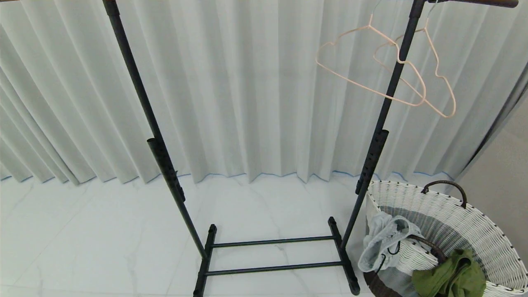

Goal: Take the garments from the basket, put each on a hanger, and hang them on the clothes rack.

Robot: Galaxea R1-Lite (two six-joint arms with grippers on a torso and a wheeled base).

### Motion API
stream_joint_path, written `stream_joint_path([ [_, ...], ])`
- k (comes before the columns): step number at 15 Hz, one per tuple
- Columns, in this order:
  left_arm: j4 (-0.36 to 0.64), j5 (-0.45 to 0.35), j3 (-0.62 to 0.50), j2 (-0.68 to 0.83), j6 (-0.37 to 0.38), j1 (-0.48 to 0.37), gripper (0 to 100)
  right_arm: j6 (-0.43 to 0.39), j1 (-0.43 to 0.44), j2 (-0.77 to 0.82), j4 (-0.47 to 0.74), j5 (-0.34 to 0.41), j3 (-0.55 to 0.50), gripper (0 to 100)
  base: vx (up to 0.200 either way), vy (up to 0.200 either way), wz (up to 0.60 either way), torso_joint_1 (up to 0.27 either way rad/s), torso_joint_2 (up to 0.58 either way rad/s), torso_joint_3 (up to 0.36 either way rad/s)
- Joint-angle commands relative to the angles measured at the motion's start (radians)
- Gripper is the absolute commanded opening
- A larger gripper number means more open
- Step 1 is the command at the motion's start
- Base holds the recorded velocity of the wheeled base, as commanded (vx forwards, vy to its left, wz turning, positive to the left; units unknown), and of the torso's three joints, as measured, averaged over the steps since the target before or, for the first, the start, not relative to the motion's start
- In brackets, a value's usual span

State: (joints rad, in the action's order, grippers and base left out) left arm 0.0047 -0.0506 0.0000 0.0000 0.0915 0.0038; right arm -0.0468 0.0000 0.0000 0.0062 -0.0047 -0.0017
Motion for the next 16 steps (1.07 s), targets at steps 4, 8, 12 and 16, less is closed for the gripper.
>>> stream_joint_path([
  [4,0.0,0.0,0.0,0.0,-0.001,0.001,100,-0.001,0.0,0.0,0.001,0.0,0.0,100,0.0,-0.2,0.0,0.005,0.01,-0.001],
  [8,-0.002,0.0,0.0,0.0,0.001,0.001,100,0.028,0.0,0.0,0.0,-0.003,0.0,100,0.0,-0.05,0.0,0.001,0.0,0.001],
  [12,0.0,0.0,0.0,0.0,-0.001,0.001,100,0.027,0.0,0.0,0.0,-0.003,0.0,100,0.0,0.0,0.0,0.0,0.0,0.0],
  [16,0.0,0.0,0.0,0.0,-0.006,0.001,100,0.022,0.0,0.0,0.0,-0.003,0.0,100,0.2,0.0,0.0,0.002,0.0,0.0],
])
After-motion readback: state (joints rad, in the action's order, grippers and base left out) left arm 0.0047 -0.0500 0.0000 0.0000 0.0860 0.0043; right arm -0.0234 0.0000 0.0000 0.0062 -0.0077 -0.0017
